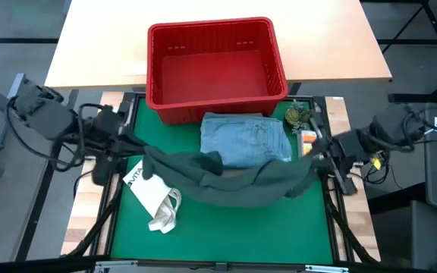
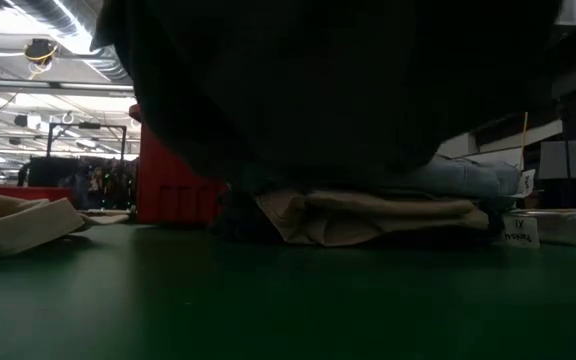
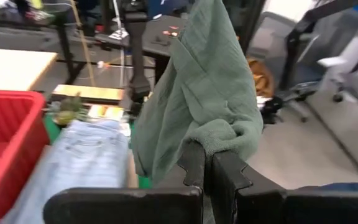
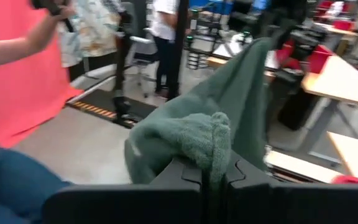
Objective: Fold laundry
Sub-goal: Fold the green polo shirt
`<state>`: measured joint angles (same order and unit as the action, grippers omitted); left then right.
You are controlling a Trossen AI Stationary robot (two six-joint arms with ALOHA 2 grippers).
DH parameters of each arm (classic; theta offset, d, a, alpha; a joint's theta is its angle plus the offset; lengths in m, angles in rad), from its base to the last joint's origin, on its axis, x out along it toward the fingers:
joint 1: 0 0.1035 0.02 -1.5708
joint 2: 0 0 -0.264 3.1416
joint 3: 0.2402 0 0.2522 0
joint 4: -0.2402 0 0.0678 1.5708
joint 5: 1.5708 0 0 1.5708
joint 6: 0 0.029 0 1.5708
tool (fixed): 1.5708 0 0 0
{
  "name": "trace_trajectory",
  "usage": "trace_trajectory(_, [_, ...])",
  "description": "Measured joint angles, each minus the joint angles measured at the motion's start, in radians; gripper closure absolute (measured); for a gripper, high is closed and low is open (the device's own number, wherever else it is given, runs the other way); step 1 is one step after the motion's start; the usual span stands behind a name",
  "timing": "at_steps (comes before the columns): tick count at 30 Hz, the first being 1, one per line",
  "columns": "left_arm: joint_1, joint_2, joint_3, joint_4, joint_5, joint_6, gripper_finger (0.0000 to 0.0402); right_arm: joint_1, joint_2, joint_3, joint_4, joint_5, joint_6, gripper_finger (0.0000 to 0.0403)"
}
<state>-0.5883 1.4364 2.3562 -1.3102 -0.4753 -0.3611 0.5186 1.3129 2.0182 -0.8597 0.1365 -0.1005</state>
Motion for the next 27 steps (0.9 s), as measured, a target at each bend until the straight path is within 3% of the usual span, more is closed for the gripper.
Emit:
trace_trajectory(15, [-0.165, -0.016, 0.0, 0.002, 0.052, -0.176, 0.0401, 0.367, 0.0, 0.0, 0.002, 0.264, 0.145, 0.0402])
trace_trajectory(27, [-0.22, -0.016, 0.0, 0.089, 0.046, -0.164, 0.0401, 0.505, 0.0, 0.0, 0.045, 0.418, 0.147, 0.0402])
